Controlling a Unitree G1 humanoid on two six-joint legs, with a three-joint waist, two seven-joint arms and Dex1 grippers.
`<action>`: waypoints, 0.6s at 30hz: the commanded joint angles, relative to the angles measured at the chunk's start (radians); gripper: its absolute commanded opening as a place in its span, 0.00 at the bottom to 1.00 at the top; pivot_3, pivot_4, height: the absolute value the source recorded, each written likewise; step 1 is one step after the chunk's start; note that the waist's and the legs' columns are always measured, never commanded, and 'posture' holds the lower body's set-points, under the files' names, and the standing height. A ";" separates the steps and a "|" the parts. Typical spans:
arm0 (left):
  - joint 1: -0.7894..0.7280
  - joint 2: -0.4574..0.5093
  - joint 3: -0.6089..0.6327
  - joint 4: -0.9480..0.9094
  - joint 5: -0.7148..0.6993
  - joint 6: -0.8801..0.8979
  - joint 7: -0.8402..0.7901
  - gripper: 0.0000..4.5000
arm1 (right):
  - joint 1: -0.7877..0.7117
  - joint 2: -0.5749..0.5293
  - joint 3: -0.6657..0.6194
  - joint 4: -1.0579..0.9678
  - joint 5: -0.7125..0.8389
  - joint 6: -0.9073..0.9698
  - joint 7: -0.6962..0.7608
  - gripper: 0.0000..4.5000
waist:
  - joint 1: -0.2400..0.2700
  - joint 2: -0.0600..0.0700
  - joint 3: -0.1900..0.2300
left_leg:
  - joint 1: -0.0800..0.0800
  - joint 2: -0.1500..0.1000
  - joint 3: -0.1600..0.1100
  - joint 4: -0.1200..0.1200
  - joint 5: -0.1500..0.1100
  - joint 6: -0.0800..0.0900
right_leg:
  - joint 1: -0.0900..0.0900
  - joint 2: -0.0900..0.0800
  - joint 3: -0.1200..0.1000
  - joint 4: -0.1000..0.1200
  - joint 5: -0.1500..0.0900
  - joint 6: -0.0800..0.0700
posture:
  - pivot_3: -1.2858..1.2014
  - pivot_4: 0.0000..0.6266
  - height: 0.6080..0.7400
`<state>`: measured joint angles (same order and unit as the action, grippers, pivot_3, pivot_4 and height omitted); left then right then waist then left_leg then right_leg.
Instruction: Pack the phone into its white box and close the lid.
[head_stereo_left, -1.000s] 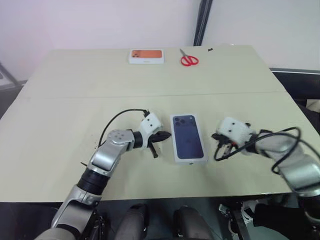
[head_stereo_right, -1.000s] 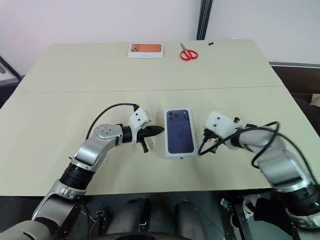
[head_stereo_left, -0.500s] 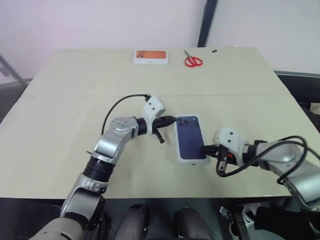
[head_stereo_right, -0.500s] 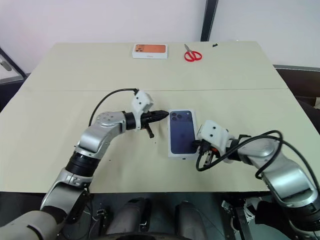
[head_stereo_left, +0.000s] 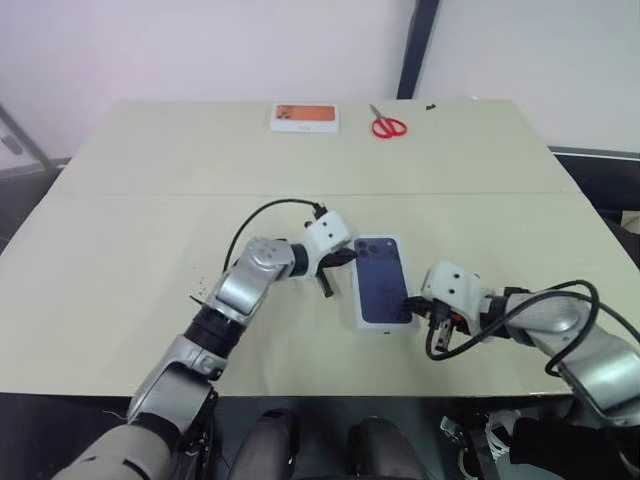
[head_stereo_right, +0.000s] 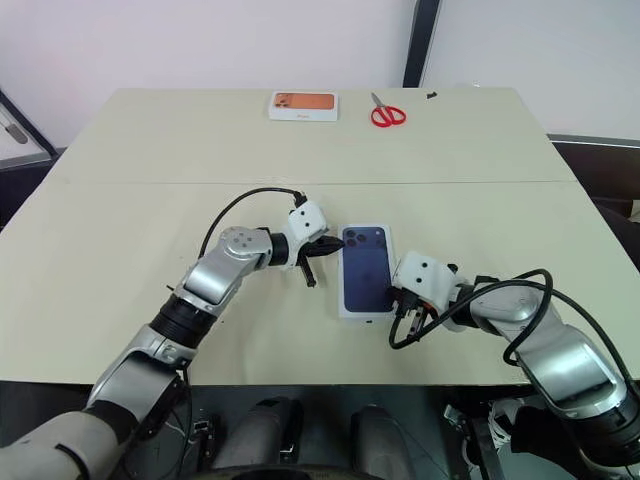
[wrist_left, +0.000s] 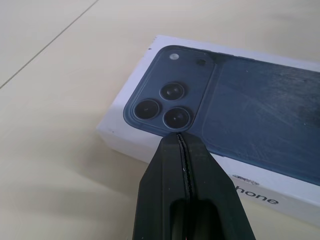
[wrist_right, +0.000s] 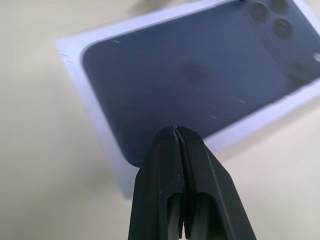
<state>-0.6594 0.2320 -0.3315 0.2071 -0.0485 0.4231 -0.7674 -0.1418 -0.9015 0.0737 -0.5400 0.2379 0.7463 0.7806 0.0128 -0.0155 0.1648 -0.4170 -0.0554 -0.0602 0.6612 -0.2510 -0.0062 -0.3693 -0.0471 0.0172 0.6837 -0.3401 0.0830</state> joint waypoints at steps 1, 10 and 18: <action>0.052 0.030 0.143 -0.128 -0.072 -0.004 0.043 0.00 | -0.063 0.067 -0.120 0.103 -0.008 -0.098 -0.081 0.01 | -0.006 0.000 0.000 | -0.001 0.000 0.000 0.000 0.000 0.000 | -0.002 0.000 0.000 0.001 0.000 0.000 | 0.52 0.24 1.00; 0.310 0.285 0.452 -0.366 -0.190 0.049 0.040 0.00 | -0.214 0.139 -0.314 0.388 0.124 -0.146 -0.047 0.01 | -0.022 0.001 0.000 | 0.000 0.000 0.001 -0.009 0.001 -0.002 | -0.006 0.000 0.003 0.000 0.000 0.000 | 0.52 0.24 1.00; 0.478 0.361 0.568 -0.457 -0.259 0.084 0.063 0.00 | -0.172 0.104 -0.327 0.447 0.201 -0.152 0.097 0.01 | -0.011 0.001 0.000 | 0.001 0.000 0.001 -0.009 0.001 -0.002 | -0.005 -0.001 0.003 -0.001 0.000 0.000 | 0.52 0.24 1.00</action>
<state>-0.1834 0.5891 0.2068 -0.1954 -0.2780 0.5040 -0.7146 -0.3111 -0.7750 -0.2368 -0.0648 0.4138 0.6037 0.8531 0.0022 -0.0140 0.1653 -0.4164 -0.0555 -0.0587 0.6519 -0.2499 -0.0081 -0.3744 -0.0479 0.0206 0.6830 -0.3400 0.0827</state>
